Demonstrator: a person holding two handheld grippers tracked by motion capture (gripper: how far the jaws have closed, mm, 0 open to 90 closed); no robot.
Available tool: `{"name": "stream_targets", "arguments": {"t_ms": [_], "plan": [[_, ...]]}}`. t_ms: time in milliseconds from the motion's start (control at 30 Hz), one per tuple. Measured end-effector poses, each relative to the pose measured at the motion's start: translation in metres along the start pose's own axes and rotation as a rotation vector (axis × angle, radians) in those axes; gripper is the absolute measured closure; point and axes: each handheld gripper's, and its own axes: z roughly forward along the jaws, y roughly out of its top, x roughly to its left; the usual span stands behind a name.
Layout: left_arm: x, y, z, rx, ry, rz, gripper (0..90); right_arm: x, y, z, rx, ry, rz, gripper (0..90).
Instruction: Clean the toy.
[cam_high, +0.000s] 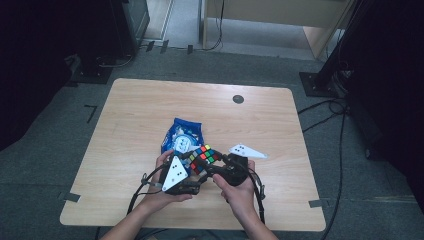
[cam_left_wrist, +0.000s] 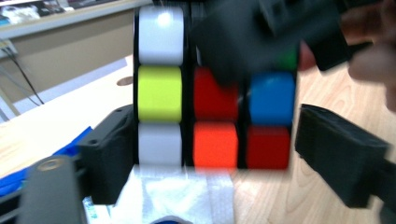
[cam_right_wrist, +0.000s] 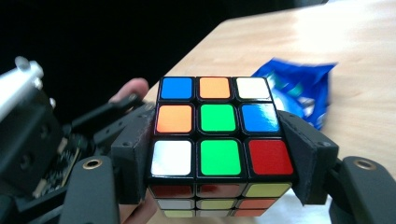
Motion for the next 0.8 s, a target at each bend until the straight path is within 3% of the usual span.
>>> {"name": "stream_targets", "arguments": {"t_ms": [67,133,233,300,400,500,600,733,800], "plan": [[0.002,-0.001,0.001,0.007,-0.006,-0.010,14.1,-0.005,0.005,-0.007,-0.037,-0.036,-0.010,34.5],[0.005,-0.001,0.000,0.014,-0.006,-0.027,13.1,-0.013,0.009,-0.013,-0.070,-0.095,-0.052,34.5],[0.012,-0.002,-0.001,0.018,0.008,-0.057,13.1,-0.028,0.011,-0.019,-0.103,-0.259,-0.161,34.5],[0.017,-0.002,-0.003,0.017,0.020,-0.086,13.1,-0.040,0.010,-0.020,-0.107,-0.332,-0.193,34.5],[0.023,-0.002,-0.005,0.021,0.046,-0.106,13.1,-0.058,0.008,-0.020,-0.102,-0.376,-0.153,34.4],[0.027,-0.003,-0.007,0.029,0.064,-0.118,13.1,-0.073,0.004,-0.016,-0.089,-0.453,-0.179,34.5],[0.031,-0.003,-0.009,0.026,0.073,-0.139,13.1,-0.085,0.000,-0.012,-0.080,-0.500,-0.193,34.4],[0.038,-0.004,-0.010,0.051,0.136,-0.182,13.2,-0.098,-0.004,-0.007,-0.047,-0.566,-0.230,34.4],[0.042,-0.006,-0.013,0.060,0.159,-0.202,13.1,-0.102,-0.005,-0.004,-0.024,-0.571,-0.227,34.4]]}}
